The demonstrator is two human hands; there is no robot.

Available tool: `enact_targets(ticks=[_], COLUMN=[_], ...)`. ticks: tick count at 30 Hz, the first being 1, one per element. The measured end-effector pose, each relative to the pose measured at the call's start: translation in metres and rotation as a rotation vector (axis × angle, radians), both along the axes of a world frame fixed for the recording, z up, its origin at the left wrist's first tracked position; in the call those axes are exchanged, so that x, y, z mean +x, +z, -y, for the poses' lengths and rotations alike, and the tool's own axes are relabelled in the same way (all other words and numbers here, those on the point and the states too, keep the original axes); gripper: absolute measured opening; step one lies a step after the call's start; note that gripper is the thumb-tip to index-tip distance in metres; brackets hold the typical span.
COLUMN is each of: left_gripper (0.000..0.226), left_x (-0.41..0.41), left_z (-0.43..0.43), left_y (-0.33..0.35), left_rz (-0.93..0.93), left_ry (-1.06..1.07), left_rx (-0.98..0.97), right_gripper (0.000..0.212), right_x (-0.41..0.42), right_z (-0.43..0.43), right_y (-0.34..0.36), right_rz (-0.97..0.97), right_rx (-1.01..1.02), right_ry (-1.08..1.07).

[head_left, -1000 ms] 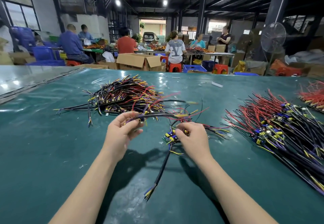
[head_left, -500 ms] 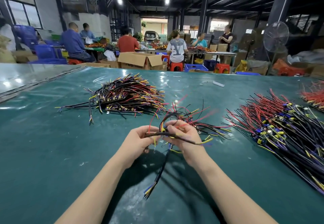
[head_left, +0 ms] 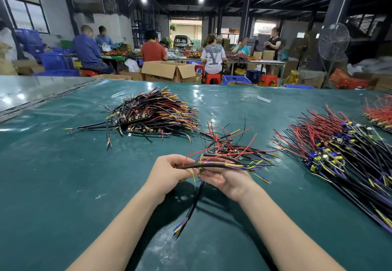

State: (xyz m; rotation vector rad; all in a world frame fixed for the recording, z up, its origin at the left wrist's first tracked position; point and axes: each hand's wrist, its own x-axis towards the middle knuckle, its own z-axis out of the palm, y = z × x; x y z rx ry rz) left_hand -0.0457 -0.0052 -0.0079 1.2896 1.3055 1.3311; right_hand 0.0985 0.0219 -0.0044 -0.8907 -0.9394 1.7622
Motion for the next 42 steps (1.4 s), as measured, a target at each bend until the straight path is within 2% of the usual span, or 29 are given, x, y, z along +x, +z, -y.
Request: enact_targets(ticks=[2, 5, 9, 14, 17, 19, 24, 27, 30, 34, 36, 38, 40, 42], left_gripper=[0.027, 0.033, 0.026, 0.024, 0.024, 0.023, 0.025, 0.032, 0.039, 0.045, 0.041, 0.029, 0.032, 0.037], left_x=[0.0, -0.003, -0.009, -0.011, -0.013, -0.014, -0.016, -0.018, -0.02, -0.019, -0.016, -0.012, -0.013, -0.022], left_z=[0.001, 0.001, 0.003, 0.004, 0.004, 0.004, 0.004, 0.003, 0.002, 0.001, 0.001, 0.004, 0.003, 0.0], left_y=[0.001, 0.004, 0.008, 0.01, 0.012, 0.013, 0.016, 0.016, 0.016, 0.013, 0.011, 0.01, 0.009, 0.011], left_rz=[0.058, 0.138, 0.136, 0.117, 0.093, 0.075, 0.049, 0.039, 0.069, 0.111, 0.146, 0.182, 0.162, 0.138], left_ry=[-0.029, -0.045, -0.074, -0.109, -0.123, -0.134, -0.141, -0.129, -0.154, -0.206, -0.228, -0.245, -0.228, -0.141], left_rx=[-0.032, -0.083, -0.102, -0.113, -0.134, -0.142, -0.104, -0.055, -0.046, -0.005, 0.036, 0.044, 0.032, 0.022], right_gripper=[0.044, 0.034, 0.029, 0.049, 0.032, 0.029, 0.049, 0.041, 0.015, 0.023, 0.019, 0.01, 0.013, 0.012], right_x=[0.001, -0.001, -0.003, -0.003, -0.004, -0.005, -0.005, -0.007, -0.01, -0.008, -0.007, -0.007, -0.004, 0.001], right_z=[-0.001, 0.0, 0.0, 0.0, 0.001, 0.0, 0.004, 0.005, 0.007, 0.009, 0.01, 0.011, 0.012, 0.011], right_y=[0.0, 0.0, -0.003, -0.007, -0.008, -0.009, -0.006, -0.006, -0.002, -0.001, 0.002, 0.007, 0.011, 0.013], right_rz=[-0.019, -0.04, -0.068, -0.119, -0.122, -0.123, -0.196, -0.196, -0.195, -0.228, -0.254, -0.36, -0.428, -0.355], right_rx=[-0.026, -0.038, -0.048, -0.054, -0.054, -0.046, -0.006, 0.042, 0.1, 0.126, 0.121, 0.097, 0.133, 0.196], right_ry=[0.006, 0.015, 0.032, 0.034, 0.028, 0.023, 0.043, 0.016, 0.02, 0.074, 0.089, 0.102, 0.144, 0.136])
